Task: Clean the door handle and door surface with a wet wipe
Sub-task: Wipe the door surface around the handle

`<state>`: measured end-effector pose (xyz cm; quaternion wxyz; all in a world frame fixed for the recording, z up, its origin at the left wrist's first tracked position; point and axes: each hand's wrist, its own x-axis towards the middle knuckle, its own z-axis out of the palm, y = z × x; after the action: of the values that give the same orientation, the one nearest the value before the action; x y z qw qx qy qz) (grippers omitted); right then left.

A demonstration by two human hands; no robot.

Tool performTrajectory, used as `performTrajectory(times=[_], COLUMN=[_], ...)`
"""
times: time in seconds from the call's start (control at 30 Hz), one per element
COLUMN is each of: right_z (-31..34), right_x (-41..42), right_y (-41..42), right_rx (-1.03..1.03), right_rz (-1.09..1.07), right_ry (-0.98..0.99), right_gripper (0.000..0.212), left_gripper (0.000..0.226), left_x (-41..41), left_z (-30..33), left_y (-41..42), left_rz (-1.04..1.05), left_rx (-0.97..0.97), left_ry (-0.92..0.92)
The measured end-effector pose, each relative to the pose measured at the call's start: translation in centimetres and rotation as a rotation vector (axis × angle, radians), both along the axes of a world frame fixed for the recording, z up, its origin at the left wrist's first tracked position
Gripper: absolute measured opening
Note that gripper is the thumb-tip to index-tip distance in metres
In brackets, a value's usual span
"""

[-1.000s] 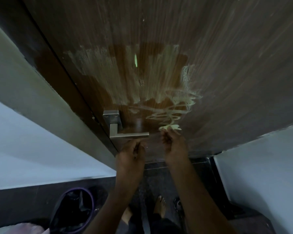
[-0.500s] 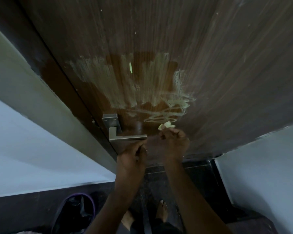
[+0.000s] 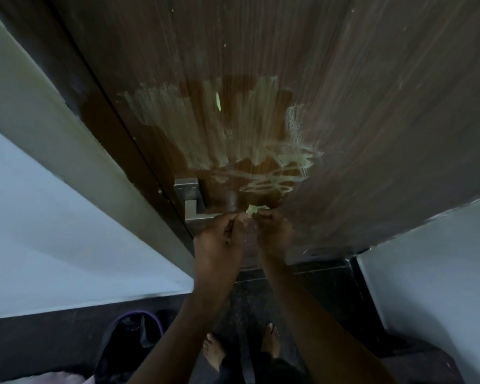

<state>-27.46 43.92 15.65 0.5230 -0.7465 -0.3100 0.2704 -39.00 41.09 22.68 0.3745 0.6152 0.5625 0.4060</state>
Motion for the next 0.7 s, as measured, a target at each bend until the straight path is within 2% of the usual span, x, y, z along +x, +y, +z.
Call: performTrajectory(times=[0.07, 0.13, 0.23, 0.33, 0.4, 0.43, 0.53, 0.6, 0.7], right_z=[0.6, 1.7, 2.3, 0.2, -1.2, -1.2, 0.6, 2.1, 2.3], right_x=[0.4, 1.1, 1.9, 1.7, 1.8, 1.9, 1.2, 0.3, 0.1], right_y=[0.1, 0.5, 0.5, -0.2, -0.6, -0.6, 0.1, 0.8, 1.3], right_rx=[0.049, 0.139, 0.224, 0.026, -0.091, -0.075, 0.131, 0.312, 0.393], right_rz=[-0.046, -0.158, -0.204, -0.055, 0.015, 0.022, -0.009, 0.024, 0.072], right_ry=[-0.02, -0.017, -0.068, -0.239, -0.268, -0.248, -0.355, -0.449, -0.446], right_gripper=[0.015, 0.031, 0.028, 0.008, 0.021, 0.021, 0.014, 0.014, 0.005], left_gripper=[0.014, 0.028, 0.04, 0.029, 0.023, 0.022, 0.021, 0.028, 0.035], left_x=[0.0, -0.1, -0.2, -0.3, -0.3, -0.3, -0.3, -0.5, -0.8], left_z=[0.0, 0.2, 0.6, 0.7, 0.8, 0.8, 1.1, 1.2, 1.4], left_y=[0.0, 0.0, 0.0, 0.0, 0.0, 0.0, 0.3, 0.6, 0.9], left_rz=[0.012, 0.031, 0.042, 0.043, 0.044, 0.042, 0.031, 0.029, 0.038], left_rx=[-0.007, 0.004, 0.022, 0.05, 0.08, 0.093, 0.129, 0.142, 0.157], left_ry=[-0.001, 0.0, -0.035, -0.024, 0.004, 0.014, 0.018, 0.021, 0.024])
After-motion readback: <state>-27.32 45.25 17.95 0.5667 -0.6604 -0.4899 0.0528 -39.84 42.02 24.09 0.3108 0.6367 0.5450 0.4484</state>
